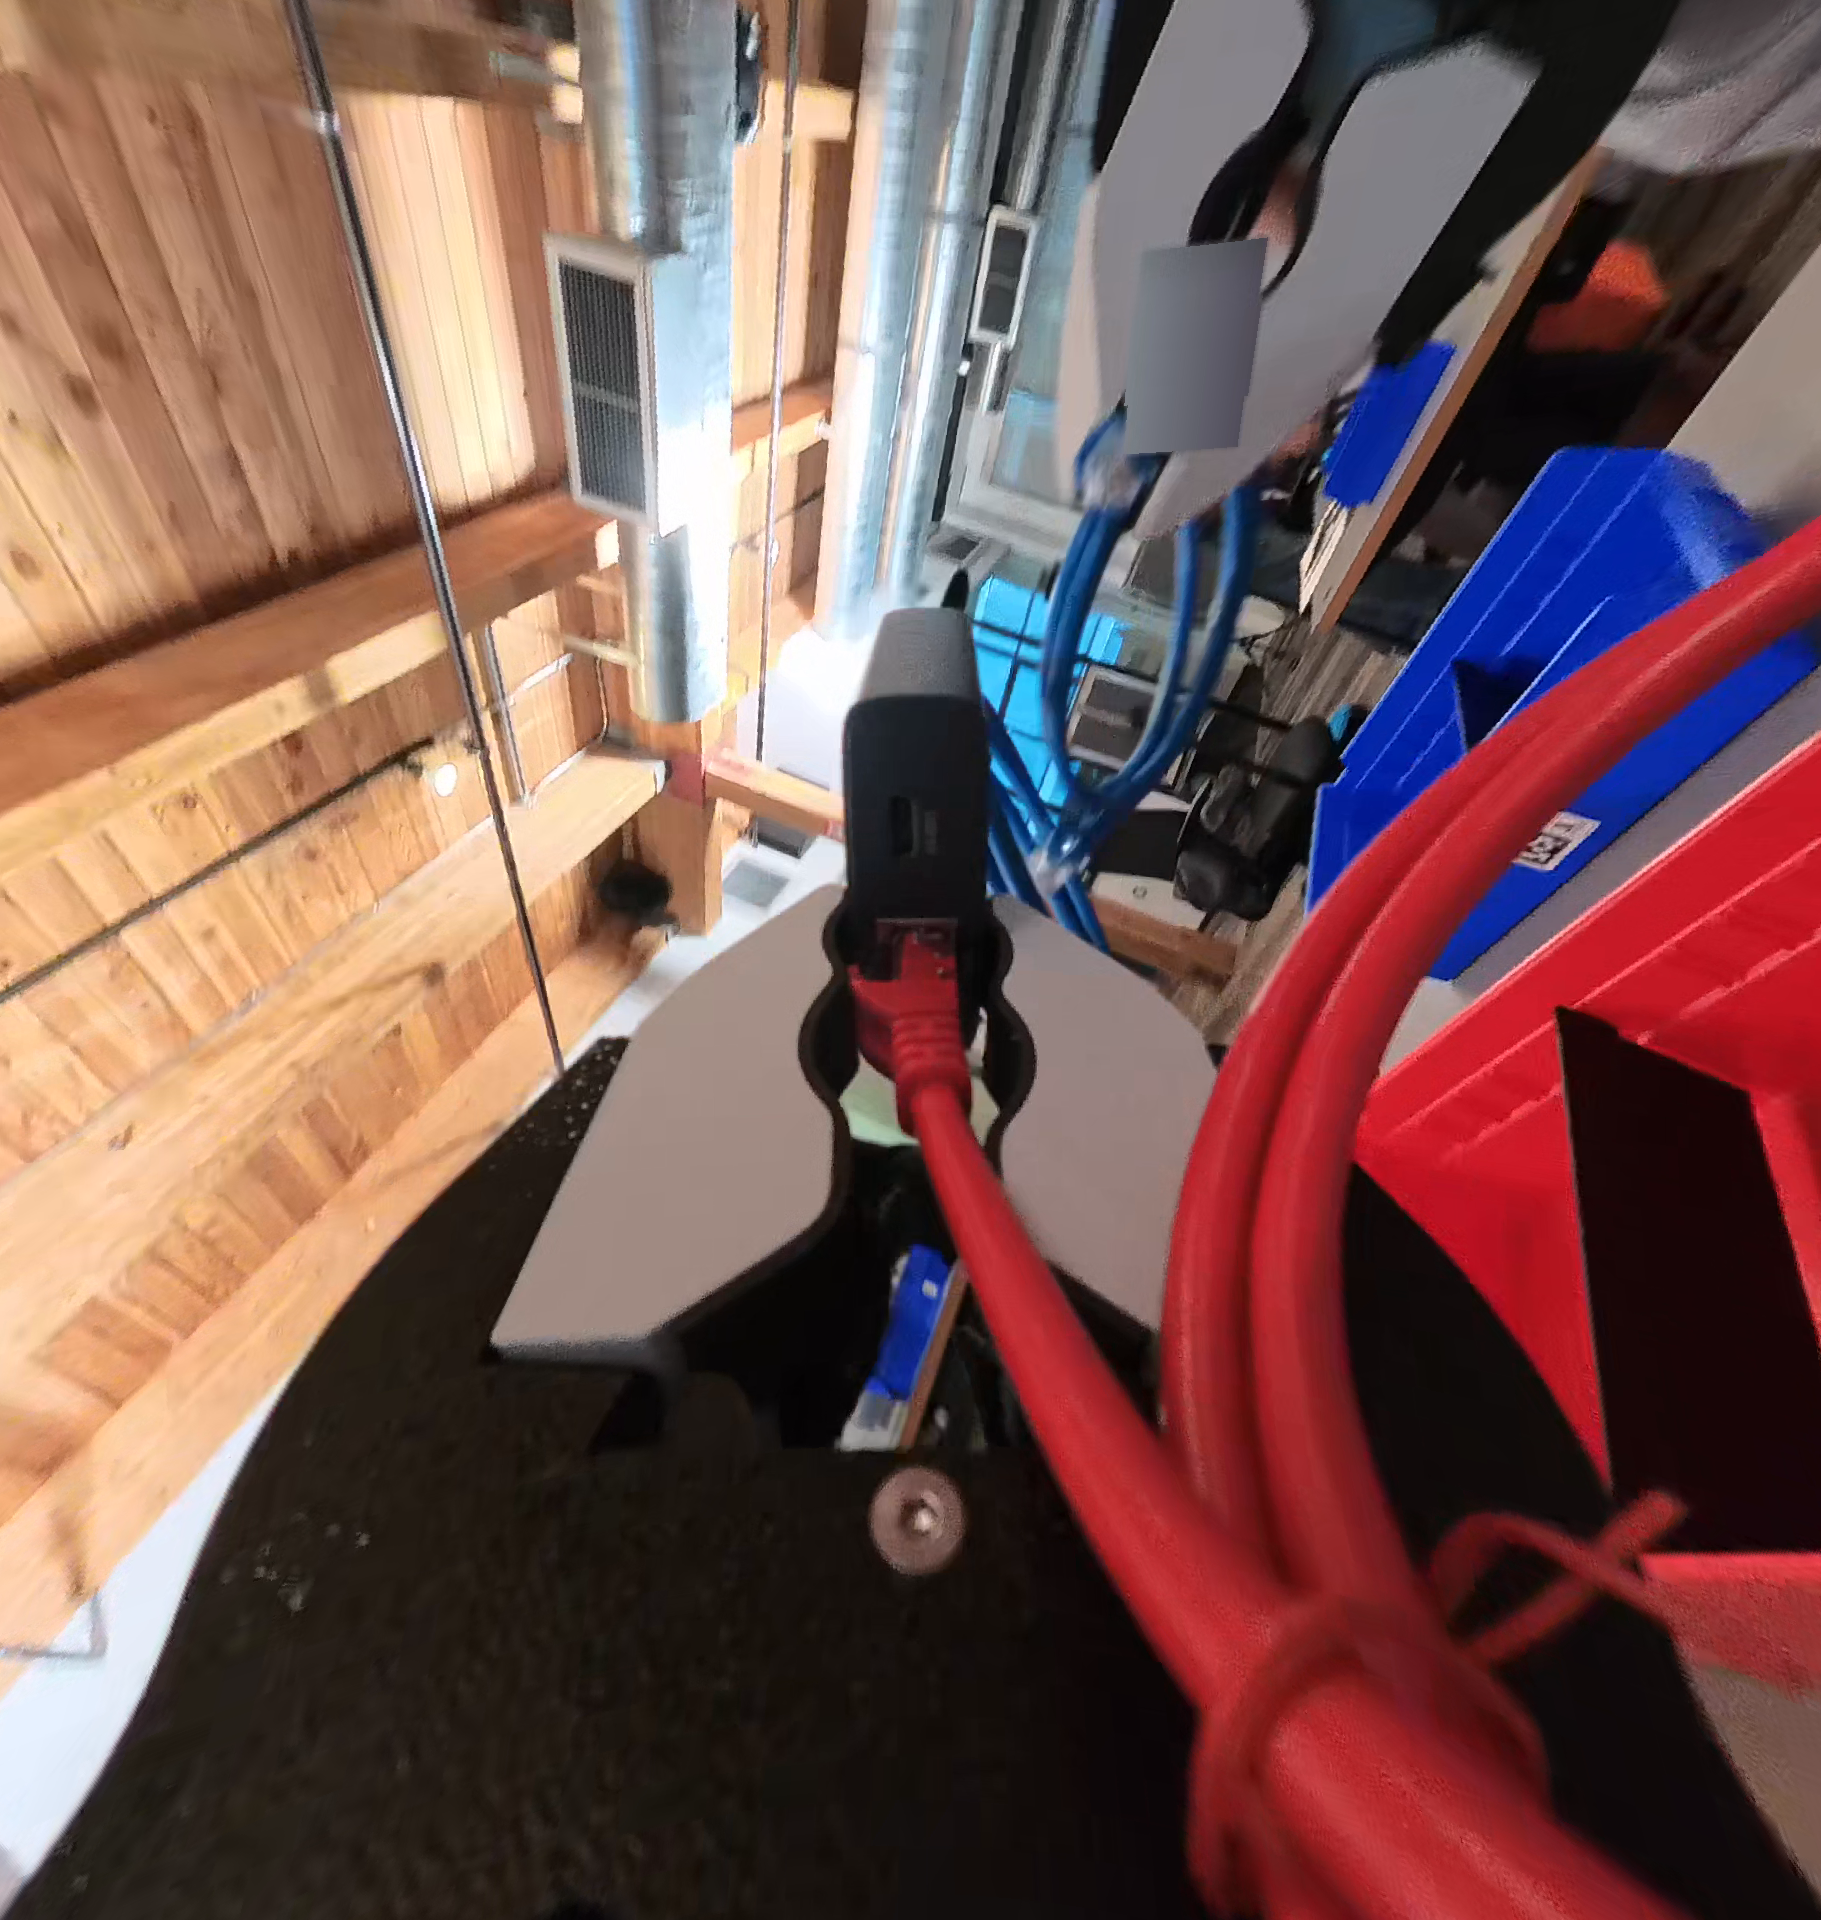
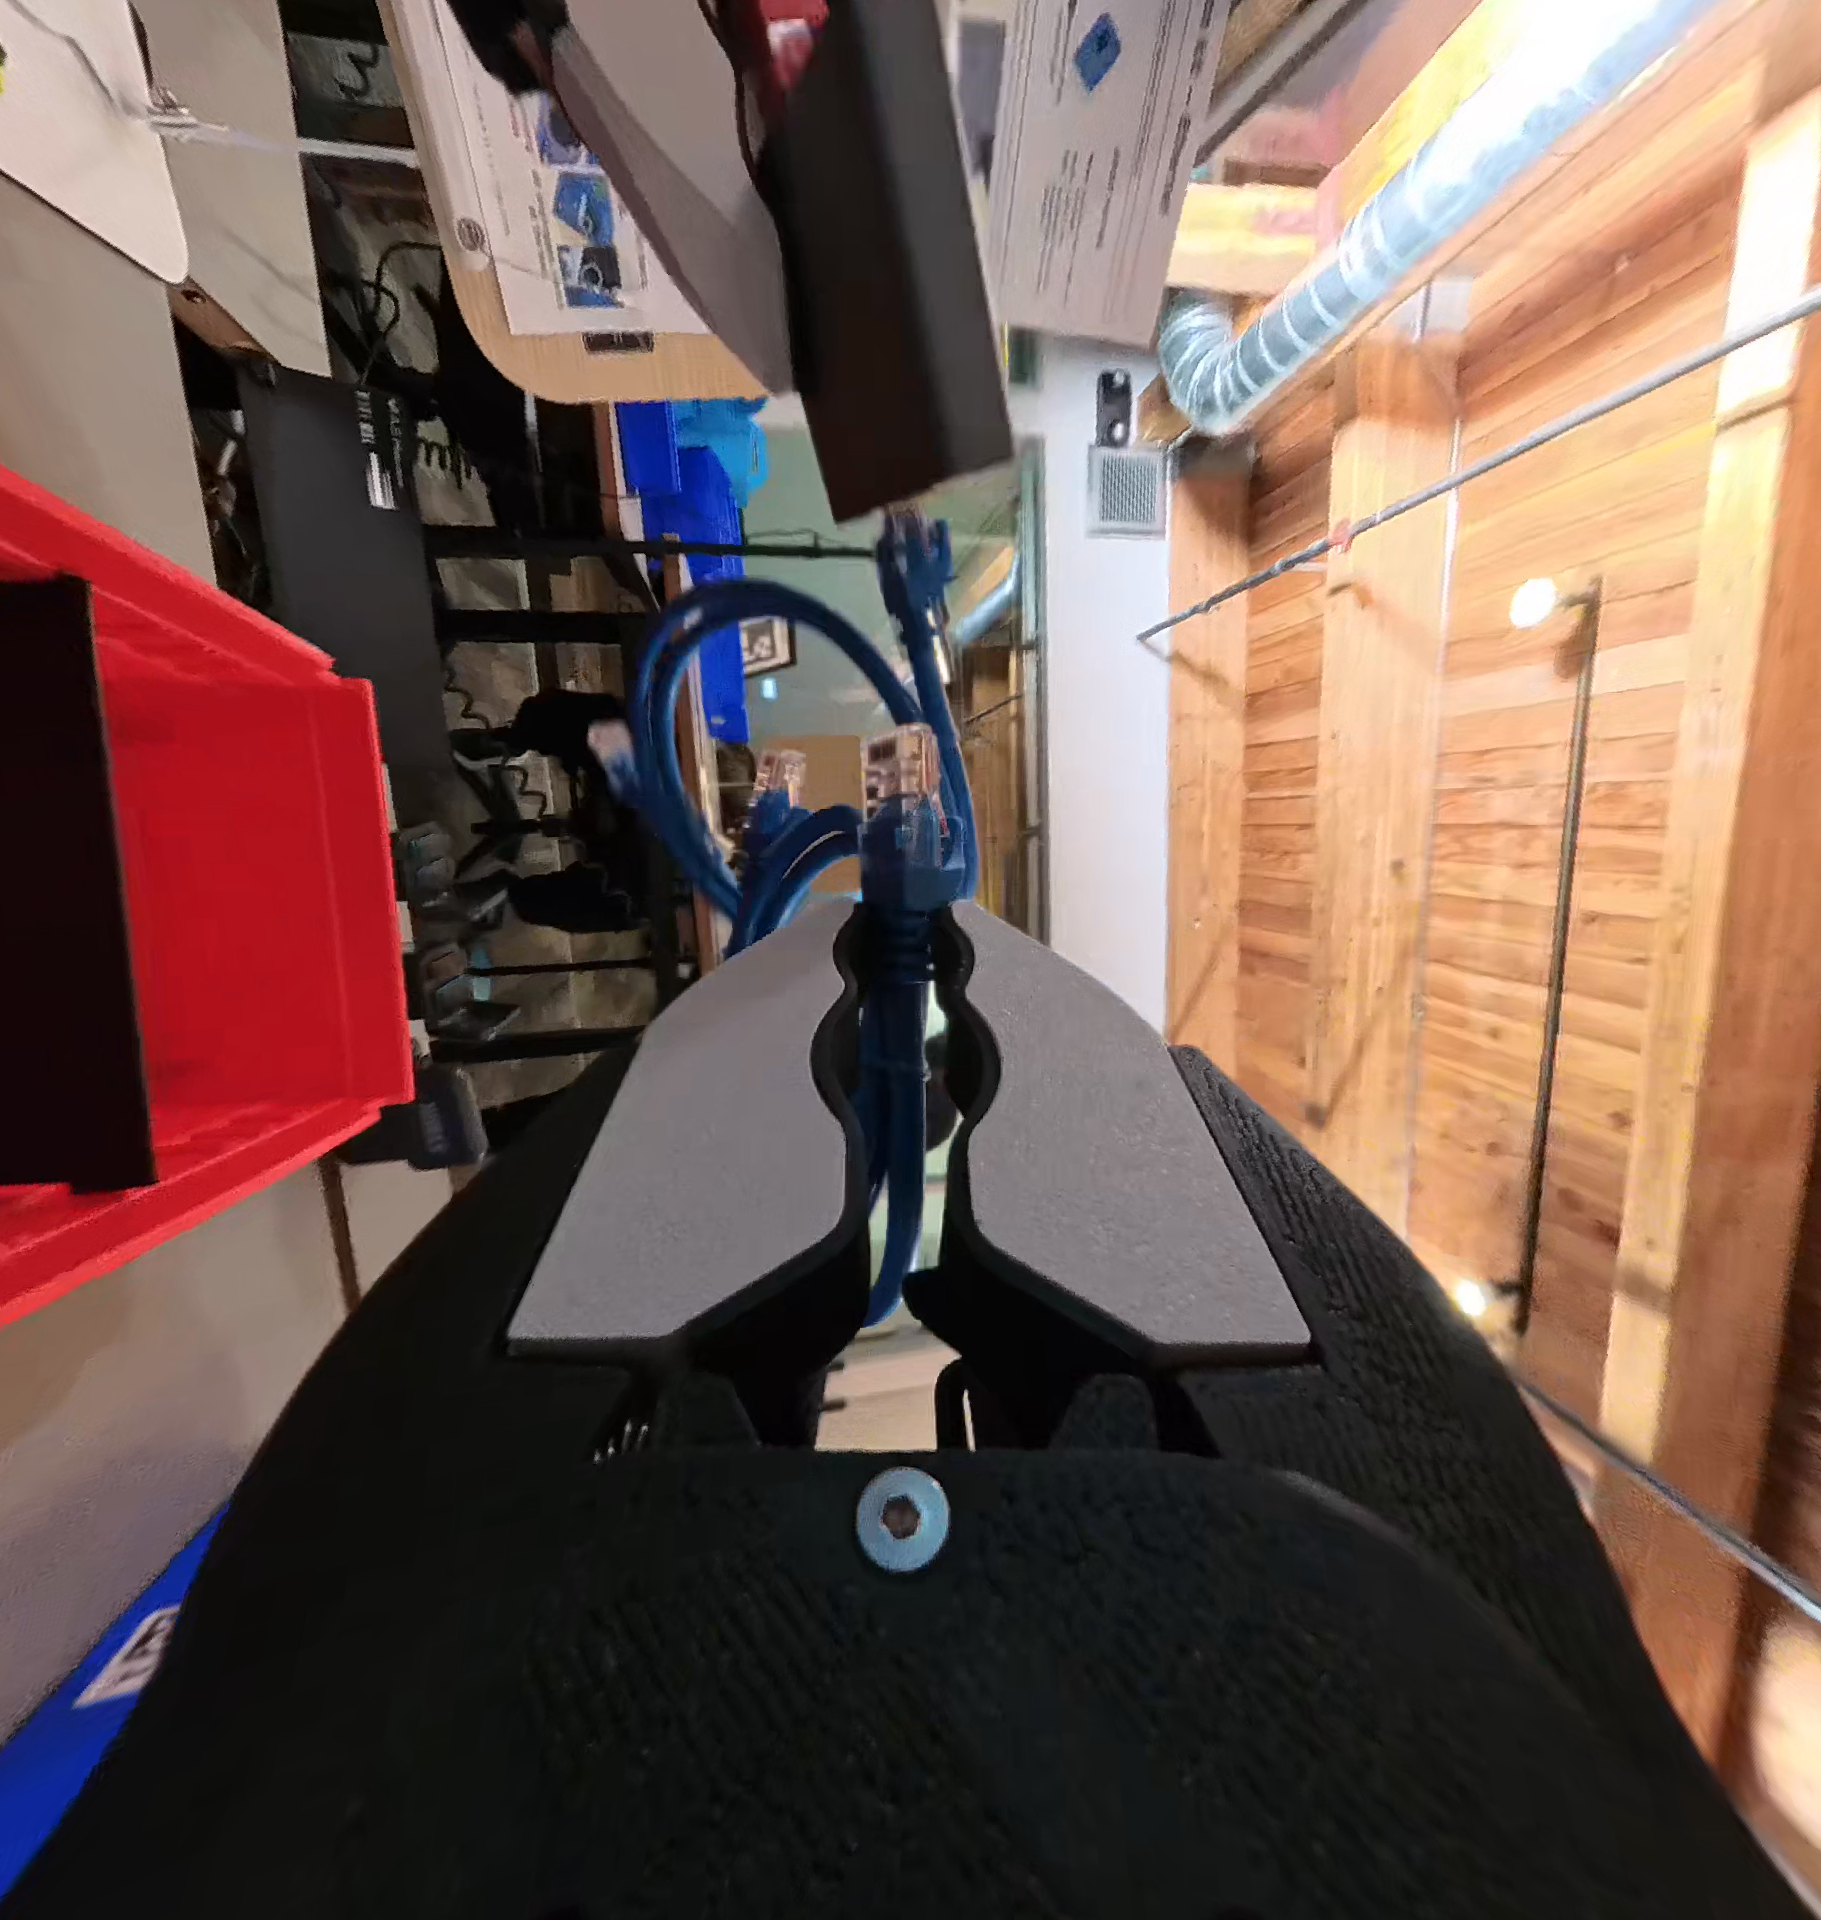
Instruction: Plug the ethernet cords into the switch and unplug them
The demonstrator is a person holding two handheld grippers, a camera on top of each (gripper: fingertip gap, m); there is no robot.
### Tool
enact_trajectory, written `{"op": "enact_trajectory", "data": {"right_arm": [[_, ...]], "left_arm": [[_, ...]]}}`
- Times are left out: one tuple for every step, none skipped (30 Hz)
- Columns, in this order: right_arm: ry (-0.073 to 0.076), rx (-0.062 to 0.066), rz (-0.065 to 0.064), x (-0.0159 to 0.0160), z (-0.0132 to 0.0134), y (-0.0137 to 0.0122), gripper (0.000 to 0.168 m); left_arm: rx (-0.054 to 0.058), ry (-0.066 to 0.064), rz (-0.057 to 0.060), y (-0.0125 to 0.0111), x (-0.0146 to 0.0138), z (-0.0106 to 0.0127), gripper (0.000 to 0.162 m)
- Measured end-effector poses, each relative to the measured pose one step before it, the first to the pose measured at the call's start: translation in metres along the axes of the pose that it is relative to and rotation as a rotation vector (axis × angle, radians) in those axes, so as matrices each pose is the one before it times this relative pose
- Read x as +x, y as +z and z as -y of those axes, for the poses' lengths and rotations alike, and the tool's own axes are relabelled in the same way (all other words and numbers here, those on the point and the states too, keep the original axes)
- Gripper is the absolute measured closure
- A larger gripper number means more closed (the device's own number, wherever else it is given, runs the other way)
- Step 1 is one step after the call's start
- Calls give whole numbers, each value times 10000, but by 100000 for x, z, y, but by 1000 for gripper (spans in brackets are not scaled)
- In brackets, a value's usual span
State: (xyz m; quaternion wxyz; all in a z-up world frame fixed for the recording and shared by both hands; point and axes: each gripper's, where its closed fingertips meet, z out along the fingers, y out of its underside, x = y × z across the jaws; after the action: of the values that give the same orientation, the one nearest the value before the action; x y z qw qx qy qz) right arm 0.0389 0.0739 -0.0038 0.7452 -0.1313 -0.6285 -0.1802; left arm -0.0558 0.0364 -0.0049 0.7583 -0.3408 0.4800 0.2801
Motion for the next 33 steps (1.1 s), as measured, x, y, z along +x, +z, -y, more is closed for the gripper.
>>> {"op": "enact_trajectory", "data": {"right_arm": [[141,-175,-91,338,-527,-333,158],[81,-216,-287,660,-553,-301,158],[-59,-260,-517,1005,-590,-203,158],[-242,-216,-520,976,-493,-49,158],[-317,-170,-520,841,-357,124,158],[-471,-86,-561,694,-135,248,158],[-617,-120,-519,482,-47,294,158],[-544,-76,-259,104,112,305,158],[-306,165,63,-315,501,246,158],[-31,362,287,-574,823,139,159],[194,424,374,-581,969,45,158],[148,390,300,-438,964,-7,158],[-16,245,134,-236,761,-4,158],[-160,117,42,-117,536,26,158],[-177,66,67,-123,361,69,158],[-14,-27,161,-217,144,120,158],[3,-31,238,-302,29,134,158],[-68,-1,200,-303,-3,109,158],[-58,-26,49,-101,-54,39,158],[-91,53,25,-58,1,-63,158],[33,136,97,-125,115,-132,158],[126,134,87,-98,125,-140,158],[24,85,-26,33,45,-119,158],[-57,95,-50,36,62,-112,158],[-13,57,-19,-10,40,-82,158],[-2,30,5,-34,-16,-56,158],[11,71,29,-51,-5,-48,158],[79,91,18,-48,20,-53,158],[56,123,4,-41,60,-98,158],[-17,150,-9,-46,100,-124,158],[53,210,-67,41,162,-134,158],[152,264,-81,92,203,-149,158],[106,163,-45,89,106,-133,158]], "left_arm": [[-201,-199,98,-179,-199,-778,142],[-122,-155,-8,-138,-38,-633,142],[-84,-89,-28,-76,44,-478,142],[-36,-5,17,5,34,-255,142],[60,30,-60,60,169,31,142],[220,-13,-199,132,375,361,143],[281,-26,-129,187,299,486,143],[237,-11,-44,215,199,446,143],[204,-12,-79,231,227,411,143],[183,-7,-110,227,262,404,142],[134,45,-62,237,206,338,142],[72,104,-14,237,159,272,142],[30,125,-43,216,180,211,142],[8,118,-28,205,153,187,142],[30,142,4,178,112,218,142],[69,81,-22,163,134,280,142],[95,63,-6,158,84,314,142],[90,123,90,111,-30,325,142],[48,88,33,80,0,262,142],[-82,114,-24,56,39,18,142],[-14,82,-22,13,64,60,142],[29,36,26,14,-13,80,142],[58,-25,-17,12,13,100,142],[57,-36,-25,12,32,99,142],[30,-7,-29,48,56,66,142],[2,-22,-40,51,75,24,142],[14,-45,-59,29,91,8,142],[29,-77,-60,30,98,2,142],[52,-84,-69,25,107,25,142],[70,-85,-85,8,102,60,142],[80,-99,-61,1,79,90,142],[168,-201,-62,-8,46,193,142],[186,-200,-64,38,71,187,143]]}}
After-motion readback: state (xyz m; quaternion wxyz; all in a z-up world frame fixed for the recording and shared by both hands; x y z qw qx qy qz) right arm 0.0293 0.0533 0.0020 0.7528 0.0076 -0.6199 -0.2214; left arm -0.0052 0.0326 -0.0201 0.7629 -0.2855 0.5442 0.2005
